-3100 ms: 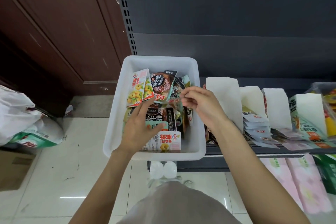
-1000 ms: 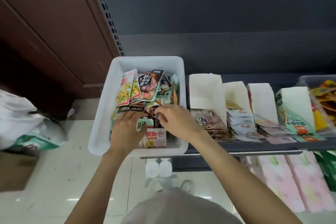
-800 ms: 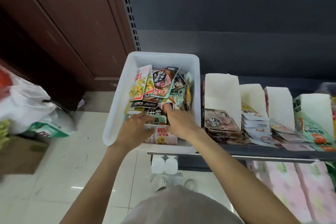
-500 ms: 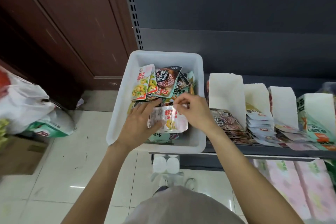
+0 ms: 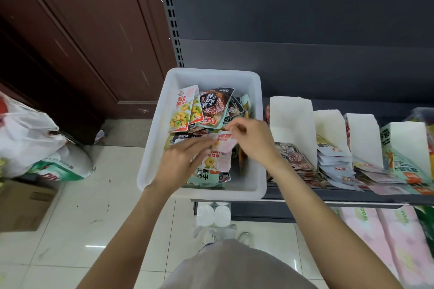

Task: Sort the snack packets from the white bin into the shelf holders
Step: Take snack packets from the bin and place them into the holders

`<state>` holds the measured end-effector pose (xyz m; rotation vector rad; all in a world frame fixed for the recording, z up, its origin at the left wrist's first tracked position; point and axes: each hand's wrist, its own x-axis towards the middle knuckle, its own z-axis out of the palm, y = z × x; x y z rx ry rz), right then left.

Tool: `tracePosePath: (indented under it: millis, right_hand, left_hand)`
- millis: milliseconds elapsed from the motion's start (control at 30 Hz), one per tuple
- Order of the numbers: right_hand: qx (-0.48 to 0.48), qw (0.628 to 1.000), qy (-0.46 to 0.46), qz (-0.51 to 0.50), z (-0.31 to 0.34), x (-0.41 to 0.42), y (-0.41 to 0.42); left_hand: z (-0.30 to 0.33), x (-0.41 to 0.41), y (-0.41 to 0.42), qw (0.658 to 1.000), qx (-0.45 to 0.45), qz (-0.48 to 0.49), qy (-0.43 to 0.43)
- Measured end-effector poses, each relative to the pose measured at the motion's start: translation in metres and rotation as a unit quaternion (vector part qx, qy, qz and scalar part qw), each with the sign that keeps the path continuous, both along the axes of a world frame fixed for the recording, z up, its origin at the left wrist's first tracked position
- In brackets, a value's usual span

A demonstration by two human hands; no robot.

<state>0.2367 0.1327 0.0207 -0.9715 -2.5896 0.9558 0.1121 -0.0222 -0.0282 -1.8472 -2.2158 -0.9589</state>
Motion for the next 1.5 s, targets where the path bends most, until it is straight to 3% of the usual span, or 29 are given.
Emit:
tracePosePath:
  millis: [33,100,167,267,433,500,700,833,933,1067,1233,1333,1500]
  right_hand:
    - [-0.110,0.994,0.028,-0.008,0.010,0.004,0.003]
    - [-0.319,0.942,0.099,-0.026,0.032,0.014,0.006]
    - [-0.361,0.919,0.159,-0.015,0.041,0.024,0.006]
    - [-0.263,0.944,0.197,-0.024,0.043,0.037,0.011]
    - [-0.175,0.970,0.161,-0.053,0.051,0.075,0.026]
    - [-0.133,0.983,0.117,-0.056,0.053,0.094,0.031]
    - [0.077,0.984,0.083,-0.141,0.052,0.163,0.042]
    - [0.204,0.934,0.161,-0.247,0.055,0.200,0.053]
    - [0.257,0.905,0.176,-0.291,0.050,0.231,0.071]
    - [0.278,0.895,0.140,-0.320,0.020,0.263,0.093]
    - [0.248,0.926,0.091,-0.269,-0.013,0.271,0.111]
    - [0.214,0.951,0.016,-0.223,-0.023,0.271,0.122]
    - [0.221,0.950,-0.142,-0.169,-0.021,0.266,0.130]
  left_hand:
    - [0.006,-0.001,0.002,0.999,0.046,0.027,0.006]
    - [0.022,0.000,0.012,0.987,0.111,0.108,-0.031]
    - [0.043,0.004,0.027,0.973,0.097,0.154,-0.144]
    - [0.061,0.011,0.046,0.965,0.013,0.093,-0.243]
    - [0.075,0.034,0.070,0.964,-0.107,-0.043,-0.241]
    - [0.078,0.046,0.086,0.971,-0.122,-0.080,-0.190]
    - [0.085,0.104,0.149,0.985,0.016,-0.155,-0.080]
    - [0.080,0.151,0.200,0.962,0.130,-0.196,-0.138]
    - [0.079,0.188,0.228,0.956,0.101,-0.228,-0.155]
    - [0.058,0.222,0.250,0.960,-0.013,-0.256,-0.114]
    - [0.030,0.228,0.263,0.968,-0.079,-0.223,-0.082]
    - [0.019,0.224,0.265,0.969,-0.100,-0.225,-0.003]
    - [0.015,0.219,0.262,0.952,-0.181,-0.238,0.069]
